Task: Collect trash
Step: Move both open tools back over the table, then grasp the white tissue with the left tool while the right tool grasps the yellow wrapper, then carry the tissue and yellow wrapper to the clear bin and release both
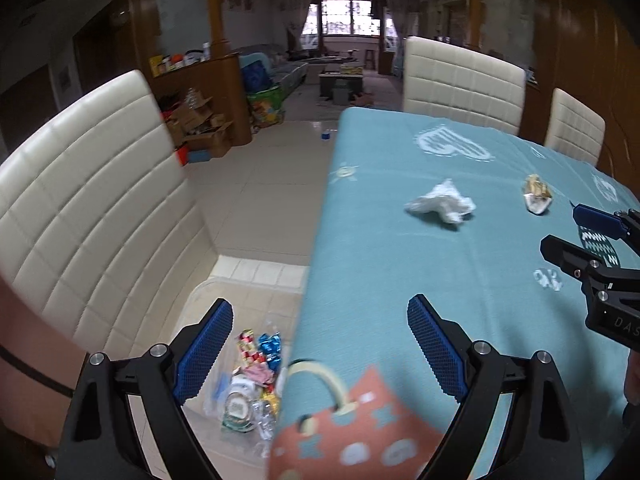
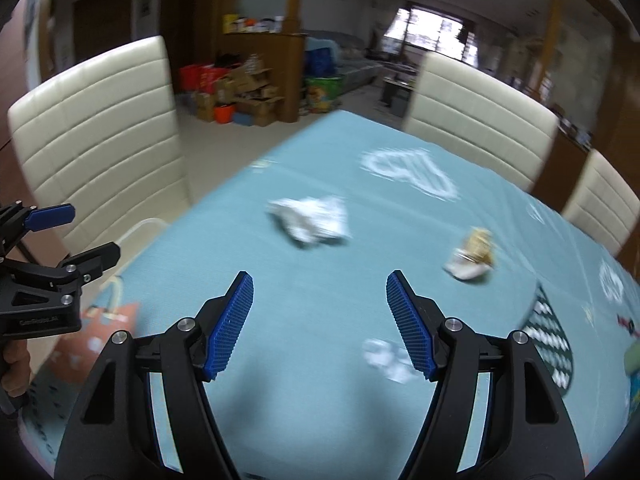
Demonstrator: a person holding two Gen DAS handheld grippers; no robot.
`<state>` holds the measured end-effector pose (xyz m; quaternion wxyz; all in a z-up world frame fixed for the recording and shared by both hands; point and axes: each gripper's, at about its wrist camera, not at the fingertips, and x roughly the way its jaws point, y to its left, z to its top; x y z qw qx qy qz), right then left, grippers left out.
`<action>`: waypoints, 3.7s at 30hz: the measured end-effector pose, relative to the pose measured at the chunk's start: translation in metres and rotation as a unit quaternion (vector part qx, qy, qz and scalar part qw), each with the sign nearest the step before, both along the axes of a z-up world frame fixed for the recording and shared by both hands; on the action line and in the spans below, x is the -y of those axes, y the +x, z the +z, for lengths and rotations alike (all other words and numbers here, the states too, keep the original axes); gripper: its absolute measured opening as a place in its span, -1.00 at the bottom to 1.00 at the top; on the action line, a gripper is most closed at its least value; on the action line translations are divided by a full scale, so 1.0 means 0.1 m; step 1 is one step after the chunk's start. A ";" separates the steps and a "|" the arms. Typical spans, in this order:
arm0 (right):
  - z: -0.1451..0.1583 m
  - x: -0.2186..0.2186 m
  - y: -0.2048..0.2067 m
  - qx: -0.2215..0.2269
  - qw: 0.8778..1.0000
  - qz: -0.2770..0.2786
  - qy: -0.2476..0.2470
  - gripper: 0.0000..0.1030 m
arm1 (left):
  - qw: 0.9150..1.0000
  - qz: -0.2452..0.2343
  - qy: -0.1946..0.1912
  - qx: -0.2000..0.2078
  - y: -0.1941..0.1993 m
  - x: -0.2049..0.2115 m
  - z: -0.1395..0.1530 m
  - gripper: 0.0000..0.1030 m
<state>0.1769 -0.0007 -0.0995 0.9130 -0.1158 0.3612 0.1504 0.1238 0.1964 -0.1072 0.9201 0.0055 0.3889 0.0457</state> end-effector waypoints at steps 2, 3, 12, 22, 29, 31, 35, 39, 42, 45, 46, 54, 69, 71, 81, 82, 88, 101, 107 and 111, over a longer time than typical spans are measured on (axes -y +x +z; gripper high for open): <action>-0.01 0.21 0.05 -0.003 1.000 -0.017 0.004 0.35 | 1.000 -0.011 0.002 0.000 0.07 0.19 0.00 0.69; -0.02 0.30 0.07 -0.004 1.000 -0.025 0.005 0.35 | 1.000 -0.018 0.003 -0.001 0.12 0.29 0.00 0.69; -0.20 0.92 0.43 -0.029 0.997 -0.072 0.030 0.35 | 0.998 -0.056 0.031 -0.025 0.60 0.85 -0.08 0.69; -0.44 1.12 1.02 -0.052 0.994 -0.088 0.028 0.35 | 0.996 -0.053 0.045 -0.054 1.26 1.06 -0.29 0.69; -0.62 1.16 1.38 -0.065 0.991 -0.111 0.041 0.35 | 0.995 -0.046 0.062 -0.067 1.56 1.12 -0.43 0.69; -0.66 1.16 1.43 -0.070 0.990 -0.114 0.044 0.33 | 0.995 -0.047 0.061 -0.067 1.61 1.13 -0.46 0.69; -0.69 1.14 1.46 -0.074 0.990 -0.112 0.043 -0.20 | 0.995 -0.057 0.056 -0.065 1.64 1.15 -0.52 0.66; -0.68 1.10 1.39 -0.065 0.992 -0.100 0.036 -0.73 | 0.994 -0.079 0.045 -0.064 1.60 1.20 -0.52 0.10; -0.61 1.07 1.30 -0.045 0.994 -0.094 0.032 -0.88 | 0.993 -0.081 0.053 -0.063 1.57 1.23 -0.49 -0.34; -0.53 1.04 1.22 -0.026 0.995 -0.091 0.027 -0.90 | 0.994 -0.085 0.039 -0.058 1.50 1.20 -0.44 -0.49; -0.51 1.05 1.22 -0.029 0.995 -0.089 0.033 -0.90 | 0.994 -0.085 0.033 -0.059 1.49 1.19 -0.43 -0.50; -0.38 1.13 1.38 -0.008 0.990 -0.123 0.072 0.86 | 0.997 -0.066 0.034 -0.036 1.54 1.14 -0.29 -0.50; -0.67 1.05 1.69 -0.062 0.990 -0.119 0.045 -0.15 | 0.995 -0.079 0.050 -0.040 1.85 1.31 -0.38 -0.51; -0.63 1.01 1.58 -0.059 0.991 -0.110 0.043 -0.18 | 0.995 -0.080 0.048 -0.038 1.82 1.31 -0.36 -0.51; -0.25 0.55 1.01 -0.042 0.998 -0.035 0.034 -0.17 | 0.996 -0.078 0.041 -0.012 1.33 1.09 -0.07 -0.50; -0.21 0.49 0.94 -0.040 0.998 -0.027 0.030 -0.17 | 0.996 -0.076 0.040 -0.011 1.29 1.07 -0.06 -0.50; -0.09 0.21 0.68 -0.029 0.999 0.000 0.017 -0.16 | 0.998 -0.056 0.035 0.003 0.99 0.82 0.07 -0.50; 0.11 -0.36 0.20 -0.007 0.999 0.048 -0.003 -0.11 | 0.999 -0.024 0.035 0.017 0.47 0.36 0.16 -0.50; 0.11 -0.73 0.06 -0.007 0.997 0.077 -0.006 -0.07 | 0.999 0.004 0.033 0.024 0.27 0.04 0.17 -0.50; 0.08 -1.00 -0.01 -0.014 0.995 0.096 -0.007 -0.06 | 0.998 0.030 0.037 0.028 0.16 -0.21 0.15 -0.50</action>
